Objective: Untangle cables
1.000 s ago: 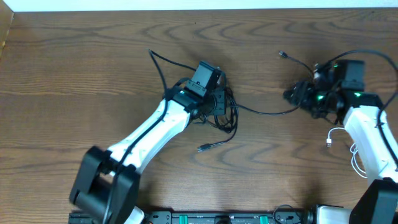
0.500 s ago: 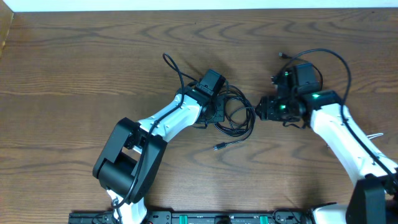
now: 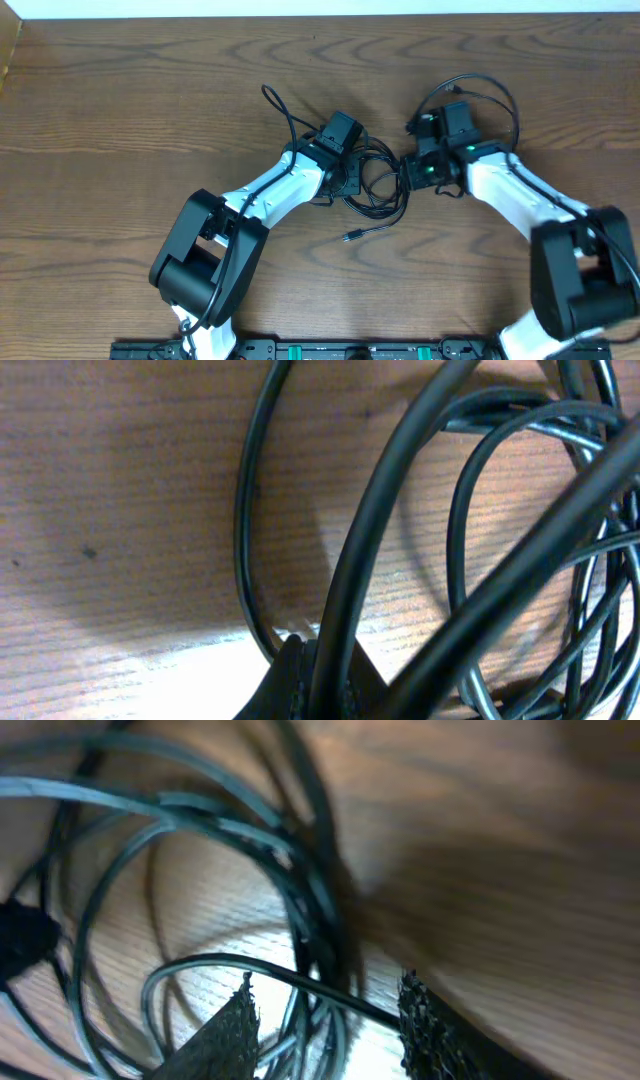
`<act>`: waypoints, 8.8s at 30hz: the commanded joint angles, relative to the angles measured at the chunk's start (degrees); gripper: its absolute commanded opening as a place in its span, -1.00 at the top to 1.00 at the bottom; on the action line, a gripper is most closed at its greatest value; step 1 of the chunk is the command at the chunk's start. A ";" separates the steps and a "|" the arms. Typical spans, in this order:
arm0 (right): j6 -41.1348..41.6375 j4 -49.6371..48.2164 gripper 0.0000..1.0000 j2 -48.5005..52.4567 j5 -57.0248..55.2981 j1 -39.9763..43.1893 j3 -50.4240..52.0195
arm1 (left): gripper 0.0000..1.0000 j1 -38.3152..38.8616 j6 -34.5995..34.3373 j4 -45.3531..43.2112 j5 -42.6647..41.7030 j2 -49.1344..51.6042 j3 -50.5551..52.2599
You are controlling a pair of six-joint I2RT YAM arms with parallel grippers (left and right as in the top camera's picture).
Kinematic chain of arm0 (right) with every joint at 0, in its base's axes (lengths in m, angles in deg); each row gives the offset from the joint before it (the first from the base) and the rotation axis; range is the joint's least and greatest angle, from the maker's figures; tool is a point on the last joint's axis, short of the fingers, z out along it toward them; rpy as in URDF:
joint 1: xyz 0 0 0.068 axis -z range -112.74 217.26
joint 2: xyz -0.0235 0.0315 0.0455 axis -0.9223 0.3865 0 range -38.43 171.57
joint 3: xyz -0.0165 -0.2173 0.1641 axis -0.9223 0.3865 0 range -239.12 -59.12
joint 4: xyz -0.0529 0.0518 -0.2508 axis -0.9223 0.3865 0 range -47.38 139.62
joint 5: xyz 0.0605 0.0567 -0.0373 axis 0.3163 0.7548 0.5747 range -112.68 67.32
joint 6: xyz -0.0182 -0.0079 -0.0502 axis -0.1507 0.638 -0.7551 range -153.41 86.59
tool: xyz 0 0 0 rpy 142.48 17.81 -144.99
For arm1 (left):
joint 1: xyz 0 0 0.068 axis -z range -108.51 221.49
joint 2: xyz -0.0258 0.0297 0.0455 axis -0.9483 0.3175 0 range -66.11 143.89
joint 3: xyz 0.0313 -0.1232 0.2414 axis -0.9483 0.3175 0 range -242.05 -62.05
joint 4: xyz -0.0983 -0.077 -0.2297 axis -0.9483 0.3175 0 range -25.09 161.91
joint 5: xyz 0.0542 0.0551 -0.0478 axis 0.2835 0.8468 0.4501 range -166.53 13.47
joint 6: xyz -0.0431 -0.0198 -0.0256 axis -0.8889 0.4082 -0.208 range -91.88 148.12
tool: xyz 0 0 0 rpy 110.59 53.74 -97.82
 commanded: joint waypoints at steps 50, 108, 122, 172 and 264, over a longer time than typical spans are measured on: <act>25.51 21.11 0.48 -27.85 -28.92 6.29 -1.27 | 0.84 -0.70 -12.46 -3.72 10.27 0.04 0.13; 48.24 20.57 0.74 -16.11 0.44 -2.27 -1.25 | 0.85 -0.68 -1.25 -1.33 1.38 0.04 0.13; 48.24 20.22 0.65 -16.11 -6.78 -6.40 -1.25 | 0.85 -0.70 2.82 -2.19 -9.11 0.04 0.11; 31.36 9.22 0.98 -3.43 2.27 -3.32 -1.38 | 0.84 -0.96 4.74 -1.90 -12.13 -0.22 0.11; 28.00 38.82 0.98 4.33 -44.61 16.17 -29.16 | 0.85 -28.96 -1.62 23.34 46.21 -0.22 0.11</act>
